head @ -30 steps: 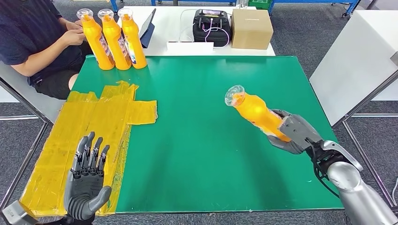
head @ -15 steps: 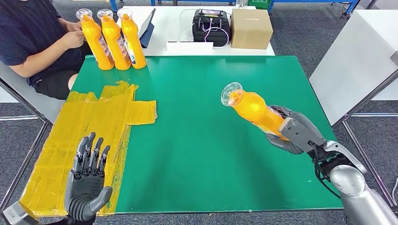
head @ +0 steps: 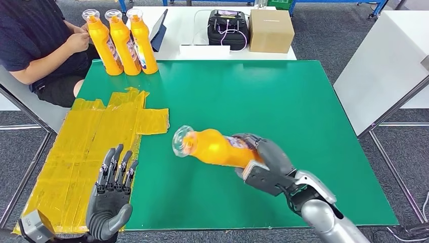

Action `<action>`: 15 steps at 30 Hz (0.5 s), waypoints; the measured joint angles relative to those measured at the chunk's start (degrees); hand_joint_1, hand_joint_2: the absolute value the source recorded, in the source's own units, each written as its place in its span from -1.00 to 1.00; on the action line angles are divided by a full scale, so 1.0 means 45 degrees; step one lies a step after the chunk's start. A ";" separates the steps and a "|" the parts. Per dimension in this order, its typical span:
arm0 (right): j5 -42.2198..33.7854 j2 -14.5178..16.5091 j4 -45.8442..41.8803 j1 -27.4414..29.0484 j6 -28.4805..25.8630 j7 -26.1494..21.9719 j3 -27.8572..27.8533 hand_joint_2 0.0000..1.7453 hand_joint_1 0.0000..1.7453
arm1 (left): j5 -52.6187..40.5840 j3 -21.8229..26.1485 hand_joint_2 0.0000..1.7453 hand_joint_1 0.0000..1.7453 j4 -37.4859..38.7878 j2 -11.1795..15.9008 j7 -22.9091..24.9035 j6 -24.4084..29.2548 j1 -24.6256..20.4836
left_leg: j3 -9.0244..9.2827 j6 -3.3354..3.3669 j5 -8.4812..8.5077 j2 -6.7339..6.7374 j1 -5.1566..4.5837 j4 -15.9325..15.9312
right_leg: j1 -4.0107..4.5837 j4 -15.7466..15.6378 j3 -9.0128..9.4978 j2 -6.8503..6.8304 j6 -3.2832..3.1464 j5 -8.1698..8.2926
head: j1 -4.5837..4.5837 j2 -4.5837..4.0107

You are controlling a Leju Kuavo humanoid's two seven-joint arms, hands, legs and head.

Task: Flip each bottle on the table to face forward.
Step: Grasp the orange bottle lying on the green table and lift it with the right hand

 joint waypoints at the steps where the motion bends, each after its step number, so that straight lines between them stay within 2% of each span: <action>1: 0.0144 0.0100 -0.0070 0.0041 -0.0011 -0.0021 0.0236 1.00 1.00 | 0.0039 -0.0105 1.00 -1.00 0.0000 0.0002 0.0021 0.0036 0.0020 | -0.0002 0.0000 0.0000 0.0000 0.0000 0.0000 | -0.0001 0.0000 -0.0002 0.0000 0.0000 0.0000 | 0.0001 0.0000; 8: 0.0783 0.0558 -0.0285 0.0367 -0.0191 -0.0244 0.1355 1.00 1.00 | -0.0302 -0.0724 1.00 -1.00 -0.0004 0.0056 -0.0032 0.0346 0.0132 | -0.0004 0.0000 0.0000 -0.0001 -0.0003 0.0000 | -0.0006 -0.0002 -0.0006 0.0000 0.0000 0.0000 | 0.0001 0.0000; 15: 0.1474 0.0907 -0.0534 0.0932 -0.0532 -0.0352 0.2016 1.00 1.00 | -0.2230 -0.1524 1.00 -1.00 0.0001 0.0362 -0.1121 0.1679 0.0148 | -0.0005 -0.0001 -0.0001 0.0001 -0.0001 0.0000 | -0.0002 -0.0001 -0.0012 0.0000 -0.0001 0.0000 | 0.0001 0.0000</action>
